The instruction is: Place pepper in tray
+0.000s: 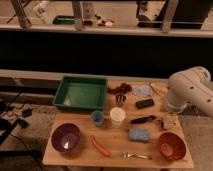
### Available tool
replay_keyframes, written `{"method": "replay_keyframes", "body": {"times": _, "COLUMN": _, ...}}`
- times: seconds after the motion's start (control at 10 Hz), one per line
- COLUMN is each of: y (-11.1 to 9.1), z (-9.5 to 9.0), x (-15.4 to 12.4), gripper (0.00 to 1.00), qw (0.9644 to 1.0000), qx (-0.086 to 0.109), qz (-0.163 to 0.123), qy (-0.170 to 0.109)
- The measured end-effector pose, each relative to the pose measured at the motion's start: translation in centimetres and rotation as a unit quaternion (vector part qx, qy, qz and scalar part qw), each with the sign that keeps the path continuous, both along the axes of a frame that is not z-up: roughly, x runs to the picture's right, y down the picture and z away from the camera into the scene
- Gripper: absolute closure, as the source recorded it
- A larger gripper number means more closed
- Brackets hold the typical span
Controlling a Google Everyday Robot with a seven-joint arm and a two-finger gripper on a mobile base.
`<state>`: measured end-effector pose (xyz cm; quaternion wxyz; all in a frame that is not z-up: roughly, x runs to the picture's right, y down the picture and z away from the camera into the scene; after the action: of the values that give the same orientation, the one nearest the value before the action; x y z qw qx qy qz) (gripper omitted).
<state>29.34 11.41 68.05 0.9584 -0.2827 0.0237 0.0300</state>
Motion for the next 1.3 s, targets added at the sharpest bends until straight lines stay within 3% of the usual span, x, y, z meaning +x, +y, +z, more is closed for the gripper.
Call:
{"method": "replay_keyframes", "body": {"times": 0.5, "y": 0.2, "z": 0.0, "x": -0.1, "gripper": 0.2, "qw": 1.0, "qx": 0.001, "qz": 0.003, "qy": 0.004}}
{"method": "replay_keyframes", "body": {"times": 0.7, "y": 0.7, "z": -0.1, "x": -1.4, "gripper": 0.2, "qw": 1.0, "qx": 0.002, "qz": -0.001, "qy": 0.003}}
{"method": "replay_keyframes", "body": {"times": 1.3, "y": 3.8, "z": -1.8, "x": -9.6, "gripper": 0.2, "qw": 0.9978, "qx": -0.002, "qz": -0.038, "qy": -0.054}}
